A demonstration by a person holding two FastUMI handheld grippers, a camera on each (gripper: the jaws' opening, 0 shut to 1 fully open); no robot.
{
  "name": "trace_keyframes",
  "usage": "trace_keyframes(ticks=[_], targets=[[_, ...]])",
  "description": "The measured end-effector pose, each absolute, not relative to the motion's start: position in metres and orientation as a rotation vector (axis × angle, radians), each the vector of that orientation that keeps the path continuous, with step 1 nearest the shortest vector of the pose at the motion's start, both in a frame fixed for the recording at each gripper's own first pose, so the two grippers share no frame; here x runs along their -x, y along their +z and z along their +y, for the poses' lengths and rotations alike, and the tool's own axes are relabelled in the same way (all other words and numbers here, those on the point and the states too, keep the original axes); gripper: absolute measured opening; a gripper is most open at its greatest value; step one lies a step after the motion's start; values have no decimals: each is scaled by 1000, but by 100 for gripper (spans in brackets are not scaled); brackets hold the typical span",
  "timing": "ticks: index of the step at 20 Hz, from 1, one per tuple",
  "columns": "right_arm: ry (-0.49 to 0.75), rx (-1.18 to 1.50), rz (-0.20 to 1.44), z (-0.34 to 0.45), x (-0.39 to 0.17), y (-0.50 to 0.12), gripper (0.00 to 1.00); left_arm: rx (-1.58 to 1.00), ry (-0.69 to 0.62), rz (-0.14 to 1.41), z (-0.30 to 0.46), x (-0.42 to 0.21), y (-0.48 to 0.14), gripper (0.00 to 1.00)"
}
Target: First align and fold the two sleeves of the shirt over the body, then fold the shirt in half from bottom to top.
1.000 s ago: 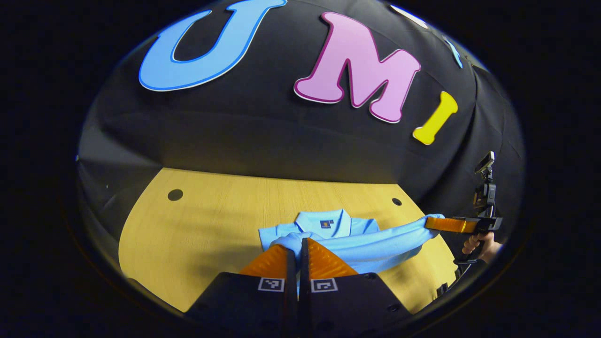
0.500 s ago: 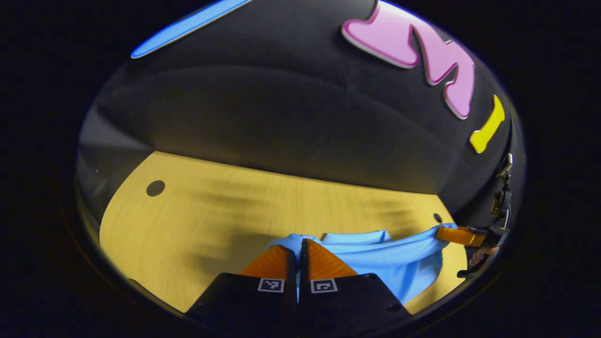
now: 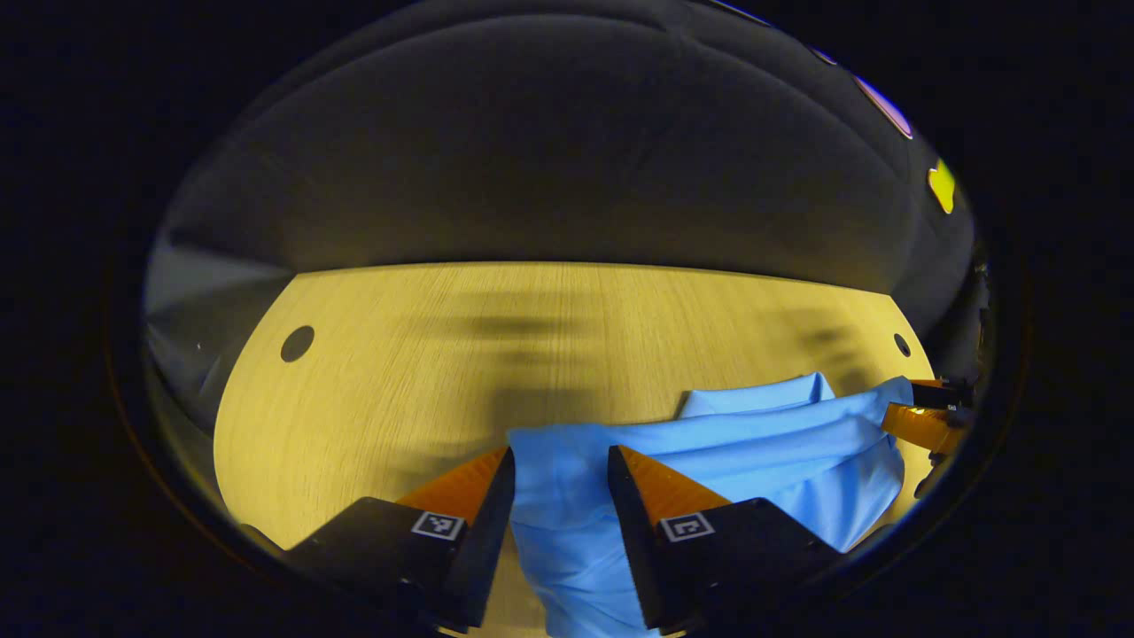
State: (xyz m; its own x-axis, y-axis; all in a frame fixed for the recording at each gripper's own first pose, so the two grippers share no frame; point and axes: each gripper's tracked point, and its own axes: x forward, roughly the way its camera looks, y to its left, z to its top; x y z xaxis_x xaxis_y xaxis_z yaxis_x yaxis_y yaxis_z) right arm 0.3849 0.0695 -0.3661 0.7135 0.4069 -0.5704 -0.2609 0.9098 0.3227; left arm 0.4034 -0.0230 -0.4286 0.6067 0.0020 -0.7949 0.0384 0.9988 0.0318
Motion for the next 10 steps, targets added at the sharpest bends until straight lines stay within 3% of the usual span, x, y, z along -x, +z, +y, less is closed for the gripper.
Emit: trace_keyframes(ticks=[1,4,10], targets=[[376,-202,660,68,-383,-356,98,-75,-37,902,-25,-400,-418,75],[376,-142,577,66,-373,-310,98,-143,-74,816,-31,-385,-374,88],[321,-42,364,50,-301,-194,98,-68,-152,545,-60,-326,-234,88]])
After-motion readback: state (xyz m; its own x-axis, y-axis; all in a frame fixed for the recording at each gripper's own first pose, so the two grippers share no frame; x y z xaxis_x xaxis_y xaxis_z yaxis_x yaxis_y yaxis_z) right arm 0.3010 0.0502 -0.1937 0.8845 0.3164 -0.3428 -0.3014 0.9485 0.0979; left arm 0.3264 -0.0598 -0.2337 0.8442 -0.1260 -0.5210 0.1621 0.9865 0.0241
